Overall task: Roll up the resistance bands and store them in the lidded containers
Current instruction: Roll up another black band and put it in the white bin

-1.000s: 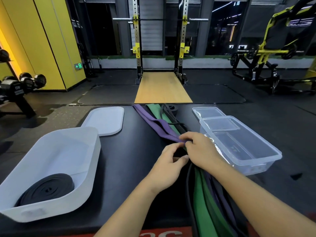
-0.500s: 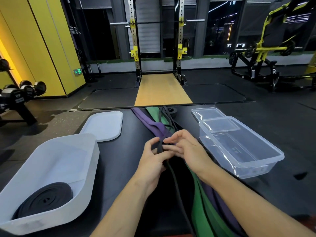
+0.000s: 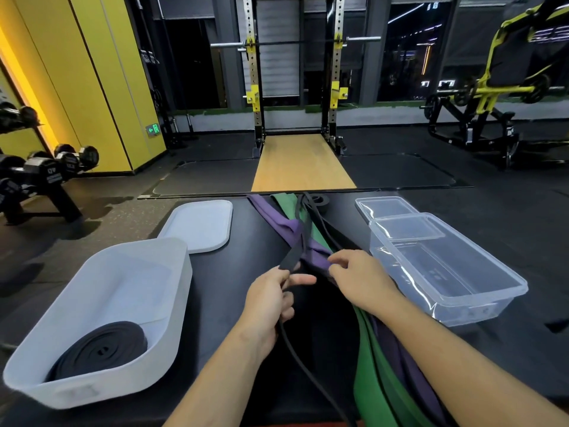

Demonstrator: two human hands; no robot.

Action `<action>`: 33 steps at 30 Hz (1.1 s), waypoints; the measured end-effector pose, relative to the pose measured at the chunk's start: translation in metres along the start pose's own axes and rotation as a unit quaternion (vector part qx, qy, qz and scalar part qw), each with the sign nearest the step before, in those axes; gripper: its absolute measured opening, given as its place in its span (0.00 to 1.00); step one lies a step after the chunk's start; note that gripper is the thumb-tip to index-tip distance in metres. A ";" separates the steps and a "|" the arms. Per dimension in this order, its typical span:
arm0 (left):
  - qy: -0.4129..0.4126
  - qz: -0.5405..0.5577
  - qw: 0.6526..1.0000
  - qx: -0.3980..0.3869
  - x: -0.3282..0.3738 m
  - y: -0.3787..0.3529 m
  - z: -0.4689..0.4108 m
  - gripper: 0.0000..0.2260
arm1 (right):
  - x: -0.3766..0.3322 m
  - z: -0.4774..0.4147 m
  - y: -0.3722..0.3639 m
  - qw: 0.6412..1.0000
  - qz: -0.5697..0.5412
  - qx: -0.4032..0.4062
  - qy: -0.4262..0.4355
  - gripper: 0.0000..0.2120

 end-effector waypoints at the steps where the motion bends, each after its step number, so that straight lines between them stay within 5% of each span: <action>1: -0.013 -0.006 1.000 -0.008 0.003 -0.001 0.002 0.13 | -0.002 0.000 -0.001 1.000 -0.001 -0.008 0.007 0.10; 5: -0.069 0.022 0.997 0.003 0.011 0.000 0.005 0.14 | -0.011 0.000 -0.005 0.999 0.031 -0.031 0.030 0.23; 7: -0.100 0.058 0.993 0.016 0.015 0.003 0.004 0.14 | -0.020 -0.002 0.004 0.998 0.034 0.021 0.055 0.21; 10: -0.150 0.025 0.988 0.019 0.025 0.003 0.009 0.14 | -0.033 0.002 0.027 0.985 -0.104 0.120 0.069 0.16; 14: -0.257 -0.077 0.962 -0.054 0.049 -0.020 0.030 0.16 | -0.041 0.006 0.024 0.884 -0.464 0.060 0.006 0.11; 20: -0.320 -0.201 0.900 -0.218 0.068 -0.053 0.077 0.17 | -0.051 0.014 0.008 0.734 -0.658 -0.162 -0.034 0.16; 23: -0.293 -0.241 0.893 -0.243 0.062 -0.040 0.080 0.14 | -0.050 0.010 0.025 0.768 -0.634 -0.090 -0.013 0.05; 28: -0.213 -0.284 0.920 -0.167 0.026 -0.015 0.055 0.10 | -0.065 0.009 0.080 0.806 -0.577 0.027 0.129 0.14; 33: -0.149 -0.253 0.945 -0.142 0.010 -0.008 0.049 0.08 | -0.091 0.017 0.114 0.831 -0.507 0.027 0.227 0.15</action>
Point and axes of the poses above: each hand's wrist, its own z-axis away from the middle knuckle, its own y-axis out of the back of the hand, x = y × z, the point moved 6 cm from there along -z, towards the middle knuckle, and after that the axes turned 6 degrees about -x, right-handed, at the moved point
